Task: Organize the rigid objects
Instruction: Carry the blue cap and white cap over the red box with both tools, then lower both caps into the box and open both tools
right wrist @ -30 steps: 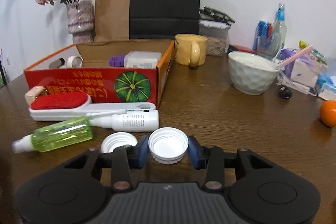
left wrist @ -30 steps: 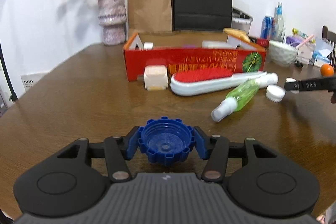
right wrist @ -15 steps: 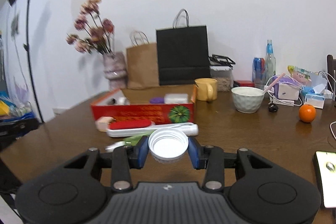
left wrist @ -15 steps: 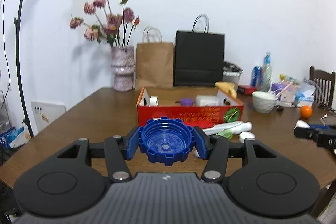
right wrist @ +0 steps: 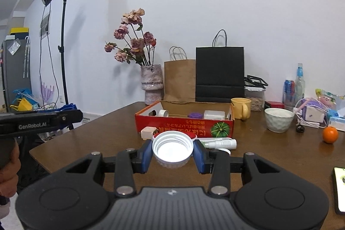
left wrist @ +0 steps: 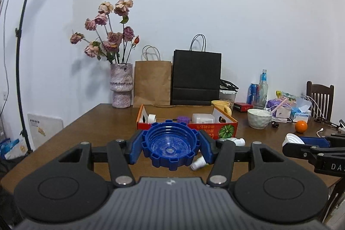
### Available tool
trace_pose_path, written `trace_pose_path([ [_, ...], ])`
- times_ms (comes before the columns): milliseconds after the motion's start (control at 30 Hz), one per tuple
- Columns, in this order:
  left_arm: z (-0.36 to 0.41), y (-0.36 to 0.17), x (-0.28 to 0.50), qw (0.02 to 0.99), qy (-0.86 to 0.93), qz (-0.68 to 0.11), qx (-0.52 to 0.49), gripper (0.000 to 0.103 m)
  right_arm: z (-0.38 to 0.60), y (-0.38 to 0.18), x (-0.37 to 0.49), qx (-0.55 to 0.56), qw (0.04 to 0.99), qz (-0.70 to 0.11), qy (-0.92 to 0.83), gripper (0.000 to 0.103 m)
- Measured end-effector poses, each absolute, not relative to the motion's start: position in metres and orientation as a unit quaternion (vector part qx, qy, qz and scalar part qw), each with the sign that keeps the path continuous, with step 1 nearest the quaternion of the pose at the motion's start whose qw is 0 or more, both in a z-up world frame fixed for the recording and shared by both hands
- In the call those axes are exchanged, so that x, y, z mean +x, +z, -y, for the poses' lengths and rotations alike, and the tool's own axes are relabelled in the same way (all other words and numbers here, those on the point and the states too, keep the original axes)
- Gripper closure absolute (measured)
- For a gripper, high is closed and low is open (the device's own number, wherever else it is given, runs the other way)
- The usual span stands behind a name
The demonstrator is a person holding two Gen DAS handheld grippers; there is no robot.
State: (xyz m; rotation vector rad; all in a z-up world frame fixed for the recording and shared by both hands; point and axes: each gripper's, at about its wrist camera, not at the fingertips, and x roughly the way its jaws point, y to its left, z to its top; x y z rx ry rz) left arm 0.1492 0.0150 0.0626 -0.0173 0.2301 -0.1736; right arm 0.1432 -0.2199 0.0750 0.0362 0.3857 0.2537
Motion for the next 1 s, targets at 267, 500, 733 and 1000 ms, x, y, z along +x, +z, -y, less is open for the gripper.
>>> trace_pose_path([
  [267,-0.016,0.085,0.258,0.984,-0.119,-0.131,0.006,0.049,0.223,0.103,0.252,0.022,0.966,-0.197,0.166,0.064],
  [500,-0.014,0.093,0.411,0.968,-0.147,-0.203,-0.002,0.049,0.225,0.114,0.420,0.035,0.951,-0.248,0.183,0.064],
  [733,-0.013,0.051,0.565,0.936,-0.130,-0.328,0.004,0.049,0.198,0.064,0.595,0.064,0.916,-0.351,0.186,0.064],
  [1000,0.001,0.001,0.626,0.912,-0.131,-0.386,0.045,0.048,0.157,-0.024,0.707,0.026,0.882,-0.437,0.171,0.063],
])
